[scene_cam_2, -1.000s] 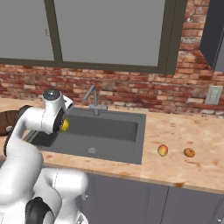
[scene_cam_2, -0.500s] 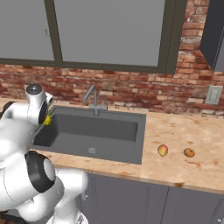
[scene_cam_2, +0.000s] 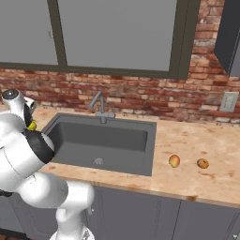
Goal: There is a mixed pile of frozen fruits and vegetables on the counter. Locate all the frozen vegetables and place the items in a bowl on the counter. Take all the frozen fruits and defrost them in a running sink.
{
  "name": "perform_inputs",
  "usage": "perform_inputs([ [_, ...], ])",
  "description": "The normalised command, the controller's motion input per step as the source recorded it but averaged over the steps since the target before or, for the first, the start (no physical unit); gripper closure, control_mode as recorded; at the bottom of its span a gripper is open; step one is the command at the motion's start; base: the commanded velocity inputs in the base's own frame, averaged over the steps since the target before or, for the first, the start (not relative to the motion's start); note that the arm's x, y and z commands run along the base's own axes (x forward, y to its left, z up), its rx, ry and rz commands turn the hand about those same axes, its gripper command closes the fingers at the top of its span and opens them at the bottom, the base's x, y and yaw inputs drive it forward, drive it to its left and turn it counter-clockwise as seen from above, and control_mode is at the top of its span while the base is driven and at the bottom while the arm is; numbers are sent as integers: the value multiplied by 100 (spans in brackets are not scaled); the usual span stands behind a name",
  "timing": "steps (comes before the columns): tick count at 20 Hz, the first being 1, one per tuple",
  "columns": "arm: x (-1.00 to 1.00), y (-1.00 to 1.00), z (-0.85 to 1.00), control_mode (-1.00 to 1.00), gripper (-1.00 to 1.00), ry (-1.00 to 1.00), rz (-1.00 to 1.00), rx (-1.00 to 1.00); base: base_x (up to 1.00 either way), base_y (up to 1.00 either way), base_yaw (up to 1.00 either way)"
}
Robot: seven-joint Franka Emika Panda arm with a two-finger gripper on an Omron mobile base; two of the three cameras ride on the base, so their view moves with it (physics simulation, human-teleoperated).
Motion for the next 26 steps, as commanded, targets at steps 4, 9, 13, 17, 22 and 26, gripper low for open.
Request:
perform_inputs([
  [4,12,100,0,-100,100,0,0,-5,0,0,0],
  [9,0,99,0,-100,100,0,0,-1,0,0,0],
  [13,27,94,-27,-100,100,1,0,-2,0,0,0],
  [17,31,64,-41,-100,100,0,0,-1,0,0,0],
  [22,8,42,-36,-100,100,0,0,0,0,0,0],
  [26,0,7,-18,-100,-100,0,-1,0,0,0,0],
])
